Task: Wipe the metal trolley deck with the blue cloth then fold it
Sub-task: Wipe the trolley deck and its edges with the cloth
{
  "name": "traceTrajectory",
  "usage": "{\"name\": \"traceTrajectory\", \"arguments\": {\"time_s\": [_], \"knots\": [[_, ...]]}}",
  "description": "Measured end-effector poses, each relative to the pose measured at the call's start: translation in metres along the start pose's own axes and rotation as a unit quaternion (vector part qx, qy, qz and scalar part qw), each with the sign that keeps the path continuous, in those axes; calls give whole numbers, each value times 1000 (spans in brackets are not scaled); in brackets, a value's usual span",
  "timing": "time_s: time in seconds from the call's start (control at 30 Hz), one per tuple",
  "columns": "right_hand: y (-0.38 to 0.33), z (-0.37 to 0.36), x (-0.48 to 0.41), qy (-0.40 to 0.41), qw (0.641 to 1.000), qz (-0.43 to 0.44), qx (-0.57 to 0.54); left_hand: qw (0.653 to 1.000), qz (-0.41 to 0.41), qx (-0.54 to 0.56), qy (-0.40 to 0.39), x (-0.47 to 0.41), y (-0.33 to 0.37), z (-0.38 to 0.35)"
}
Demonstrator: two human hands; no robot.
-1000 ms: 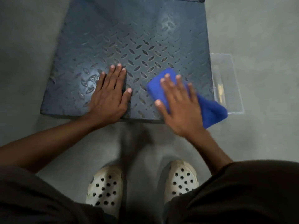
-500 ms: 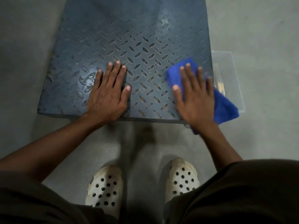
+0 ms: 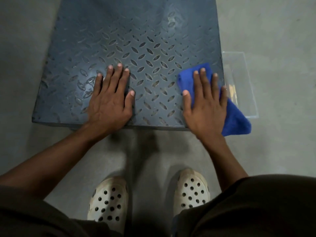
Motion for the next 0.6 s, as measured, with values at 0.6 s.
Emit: {"name": "traceTrajectory", "arguments": {"time_s": [0.6], "knots": [[-18,-19,-64,-36,997,71,-7,998,40,41,-29,-6,-19,-16]]}}
Point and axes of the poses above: each hand's wrist, its own x-axis away from the middle knuckle, its own z-axis out of the back of the hand, y = z × x, the point moved 8 cm from there along -x, towards the middle knuckle, and after that the axes turned 1 degree about x, right-handed, at the moved point
